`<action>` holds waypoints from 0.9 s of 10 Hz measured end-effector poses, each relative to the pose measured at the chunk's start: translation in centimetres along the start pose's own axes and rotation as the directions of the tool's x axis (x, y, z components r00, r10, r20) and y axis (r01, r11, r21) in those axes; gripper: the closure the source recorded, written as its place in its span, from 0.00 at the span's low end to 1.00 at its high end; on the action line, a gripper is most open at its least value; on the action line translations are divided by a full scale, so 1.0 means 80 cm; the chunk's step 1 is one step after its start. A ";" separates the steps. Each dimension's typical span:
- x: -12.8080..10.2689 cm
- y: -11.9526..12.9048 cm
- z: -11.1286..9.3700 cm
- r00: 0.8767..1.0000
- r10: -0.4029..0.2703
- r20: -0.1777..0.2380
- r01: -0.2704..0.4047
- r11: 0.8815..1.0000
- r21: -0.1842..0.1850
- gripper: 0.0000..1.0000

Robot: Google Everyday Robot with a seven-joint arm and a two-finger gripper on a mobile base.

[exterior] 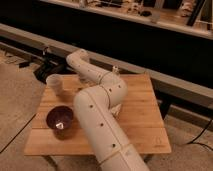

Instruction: Place the eraser on the white sponge

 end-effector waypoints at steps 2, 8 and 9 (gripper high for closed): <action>-0.002 -0.002 0.004 1.000 0.000 -0.003 0.000 1.000 -0.007 0.35; -0.001 0.007 0.020 1.000 -0.011 -0.025 0.010 0.998 -0.056 0.43; -0.002 0.007 0.020 1.000 -0.009 -0.022 0.008 0.998 -0.058 0.53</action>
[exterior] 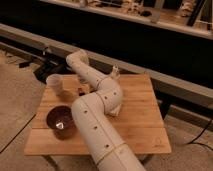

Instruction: Place the eraser on the white sponge

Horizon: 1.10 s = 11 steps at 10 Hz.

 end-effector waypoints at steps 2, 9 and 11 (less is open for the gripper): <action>-0.001 -0.002 -0.004 1.000 0.005 0.003 -0.005 1.000 0.003 0.75; 0.007 0.001 -0.061 0.993 0.105 -0.050 -0.104 0.994 0.033 1.00; 0.012 0.009 -0.072 0.980 0.166 -0.113 -0.161 0.986 0.051 1.00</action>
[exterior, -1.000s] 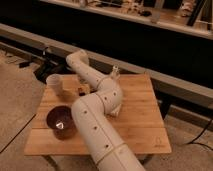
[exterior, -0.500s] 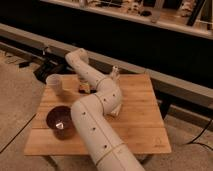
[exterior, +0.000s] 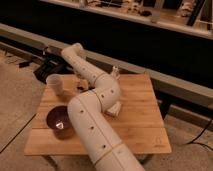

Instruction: Place the eraser on the white sponge

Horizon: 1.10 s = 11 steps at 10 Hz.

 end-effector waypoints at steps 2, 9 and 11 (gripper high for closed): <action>-0.001 0.011 -0.005 0.998 0.041 -0.041 -0.041 0.999 0.006 1.00; 0.007 0.016 -0.001 0.996 0.067 -0.065 -0.067 0.998 0.001 1.00; 0.004 0.017 -0.002 0.996 0.063 -0.064 -0.063 0.998 0.001 1.00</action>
